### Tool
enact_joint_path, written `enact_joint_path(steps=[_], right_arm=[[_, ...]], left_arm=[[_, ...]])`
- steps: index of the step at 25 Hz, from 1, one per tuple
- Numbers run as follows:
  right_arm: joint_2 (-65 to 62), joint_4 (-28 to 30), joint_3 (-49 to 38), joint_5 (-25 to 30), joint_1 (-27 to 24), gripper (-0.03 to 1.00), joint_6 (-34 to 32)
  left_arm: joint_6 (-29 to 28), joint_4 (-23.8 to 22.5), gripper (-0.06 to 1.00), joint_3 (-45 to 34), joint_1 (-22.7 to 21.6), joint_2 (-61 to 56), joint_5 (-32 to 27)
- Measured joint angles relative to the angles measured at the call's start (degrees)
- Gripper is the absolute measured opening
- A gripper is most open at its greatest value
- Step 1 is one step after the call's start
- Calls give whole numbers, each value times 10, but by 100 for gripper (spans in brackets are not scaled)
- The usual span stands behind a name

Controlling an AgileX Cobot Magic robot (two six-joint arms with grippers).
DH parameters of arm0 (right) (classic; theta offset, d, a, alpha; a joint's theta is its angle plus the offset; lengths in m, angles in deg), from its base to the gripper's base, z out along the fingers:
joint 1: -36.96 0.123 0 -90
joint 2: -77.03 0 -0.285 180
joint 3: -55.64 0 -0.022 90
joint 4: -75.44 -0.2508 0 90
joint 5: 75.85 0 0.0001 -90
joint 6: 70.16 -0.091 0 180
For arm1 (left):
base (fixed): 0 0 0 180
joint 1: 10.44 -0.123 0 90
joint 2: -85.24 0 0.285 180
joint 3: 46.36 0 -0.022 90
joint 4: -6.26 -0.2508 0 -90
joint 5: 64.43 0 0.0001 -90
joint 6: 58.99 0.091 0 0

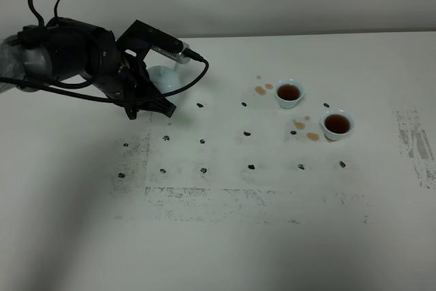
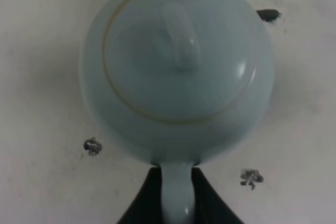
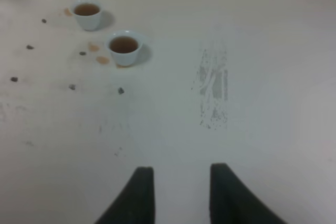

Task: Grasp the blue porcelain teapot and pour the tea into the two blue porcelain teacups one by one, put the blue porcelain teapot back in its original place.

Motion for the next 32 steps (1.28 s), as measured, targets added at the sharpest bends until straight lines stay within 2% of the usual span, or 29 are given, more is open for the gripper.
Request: enact_joint_path(steps=[32], right_arm=[[0, 0, 0, 0, 0, 28, 0]], left_arm=[[-2, 6, 4, 1, -5, 25, 15]])
